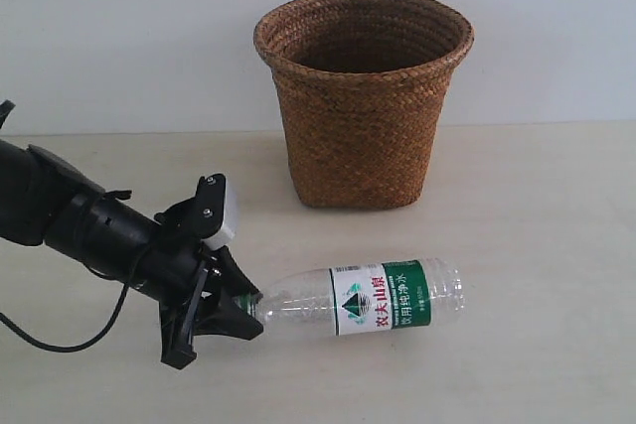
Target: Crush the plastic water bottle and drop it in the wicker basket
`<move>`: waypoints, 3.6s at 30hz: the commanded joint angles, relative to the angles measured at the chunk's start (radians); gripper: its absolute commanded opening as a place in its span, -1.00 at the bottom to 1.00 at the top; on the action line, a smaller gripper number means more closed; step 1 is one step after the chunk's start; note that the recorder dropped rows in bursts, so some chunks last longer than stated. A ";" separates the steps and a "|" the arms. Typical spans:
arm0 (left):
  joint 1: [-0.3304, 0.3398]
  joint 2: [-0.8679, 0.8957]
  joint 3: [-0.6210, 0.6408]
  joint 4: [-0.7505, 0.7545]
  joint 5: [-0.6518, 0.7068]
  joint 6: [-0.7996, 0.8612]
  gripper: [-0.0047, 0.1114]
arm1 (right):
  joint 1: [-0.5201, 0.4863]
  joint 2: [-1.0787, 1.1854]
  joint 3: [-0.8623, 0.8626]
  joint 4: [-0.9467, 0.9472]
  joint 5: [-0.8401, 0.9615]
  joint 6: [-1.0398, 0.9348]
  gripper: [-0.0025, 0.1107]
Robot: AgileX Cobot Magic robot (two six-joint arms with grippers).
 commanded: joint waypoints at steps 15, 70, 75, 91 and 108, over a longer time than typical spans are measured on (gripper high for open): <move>-0.006 -0.006 -0.003 0.043 0.003 0.004 -0.85 | -0.001 0.945 -0.569 -0.850 0.095 0.267 -0.96; -0.006 -0.012 -0.005 0.051 -0.038 0.004 -0.85 | 0.441 1.858 -1.162 0.230 1.266 -1.134 -0.96; -0.006 -0.012 -0.005 0.051 -0.038 0.004 -0.85 | 0.443 1.945 -1.162 0.211 1.262 -1.101 -0.96; -0.006 -0.012 -0.005 0.031 -0.033 0.004 -0.85 | 0.532 2.191 -1.269 -0.082 1.410 -0.821 -0.96; -0.006 -0.012 -0.005 0.031 -0.038 0.004 -0.85 | 0.532 2.000 -1.295 0.018 1.365 -0.884 -0.96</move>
